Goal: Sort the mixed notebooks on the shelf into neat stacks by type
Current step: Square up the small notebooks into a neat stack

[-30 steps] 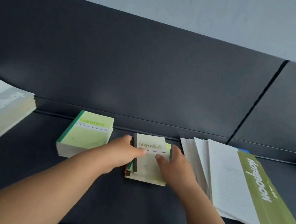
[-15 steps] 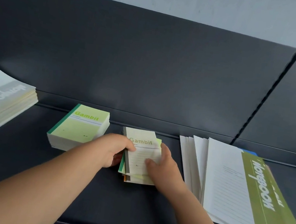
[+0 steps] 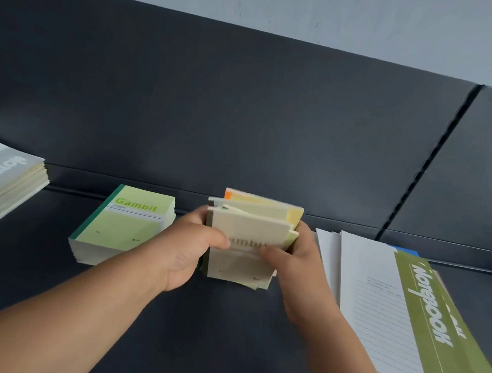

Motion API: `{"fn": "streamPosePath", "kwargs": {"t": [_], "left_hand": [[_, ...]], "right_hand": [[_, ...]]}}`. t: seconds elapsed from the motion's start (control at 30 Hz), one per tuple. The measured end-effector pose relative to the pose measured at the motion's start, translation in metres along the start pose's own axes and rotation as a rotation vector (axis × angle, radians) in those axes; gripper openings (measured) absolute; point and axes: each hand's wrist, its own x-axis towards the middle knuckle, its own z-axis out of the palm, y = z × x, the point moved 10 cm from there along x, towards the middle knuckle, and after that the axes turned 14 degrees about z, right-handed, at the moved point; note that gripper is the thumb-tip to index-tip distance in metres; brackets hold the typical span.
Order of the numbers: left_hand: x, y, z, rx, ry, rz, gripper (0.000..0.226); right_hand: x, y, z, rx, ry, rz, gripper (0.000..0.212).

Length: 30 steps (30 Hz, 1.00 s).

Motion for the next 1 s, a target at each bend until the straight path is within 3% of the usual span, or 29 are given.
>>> {"fn": "streamPosePath", "kwargs": {"t": [0.3,0.43,0.57,0.67,0.8,1.0], "left_hand": [[0.0,0.02,0.01,0.014,0.015,0.163,0.078],[0.001,0.021,0.011,0.048,0.002,0.171,0.085],[-0.003,0.042,0.005,0.37,0.005,0.354,0.079],[-0.003,0.043,0.009,0.525,-0.071,0.413,0.066],[-0.001,0.04,0.007,0.582,-0.087,0.405,0.061],[-0.002,0.04,0.008,0.584,-0.094,0.405,0.068]], "right_hand": [[-0.009,-0.006,0.012,0.062,-0.003,-0.043,0.09],[-0.007,-0.01,0.013,-0.03,-0.004,-0.044,0.083],[-0.015,-0.025,0.006,-0.179,0.132,-0.167,0.081],[-0.02,-0.032,0.014,-0.343,0.156,-0.265,0.063],[-0.013,-0.029,0.013,-0.385,0.184,-0.251,0.055],[-0.012,-0.026,0.011,-0.375,0.189,-0.254,0.06]]}}
